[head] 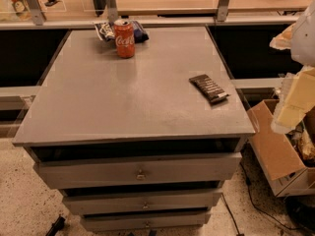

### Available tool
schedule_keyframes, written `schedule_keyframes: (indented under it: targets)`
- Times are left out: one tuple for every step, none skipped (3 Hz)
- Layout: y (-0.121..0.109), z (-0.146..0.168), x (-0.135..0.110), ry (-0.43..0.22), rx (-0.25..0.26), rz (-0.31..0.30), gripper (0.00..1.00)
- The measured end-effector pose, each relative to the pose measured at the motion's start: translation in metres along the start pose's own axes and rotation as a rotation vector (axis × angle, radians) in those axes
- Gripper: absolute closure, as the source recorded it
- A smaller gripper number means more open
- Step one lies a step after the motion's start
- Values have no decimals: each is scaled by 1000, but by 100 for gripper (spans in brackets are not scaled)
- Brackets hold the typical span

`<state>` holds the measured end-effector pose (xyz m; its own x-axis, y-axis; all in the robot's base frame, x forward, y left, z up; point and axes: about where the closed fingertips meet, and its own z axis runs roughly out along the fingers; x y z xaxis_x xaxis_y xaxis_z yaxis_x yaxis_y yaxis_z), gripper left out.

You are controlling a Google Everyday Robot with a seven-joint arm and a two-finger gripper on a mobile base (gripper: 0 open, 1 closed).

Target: Move blue plastic bottle near blue chip bag

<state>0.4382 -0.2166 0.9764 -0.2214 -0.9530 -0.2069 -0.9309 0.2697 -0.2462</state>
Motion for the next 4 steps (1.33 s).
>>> schedule_keyframes:
  targets:
    - [0,0,0,0,0,0,0]
    - [-11,-6,-12,-45,40,-9,0]
    - [-30,-29,-33,-133,143,-40,0]
    - [-54,-51,-64,-228,245,-91,0]
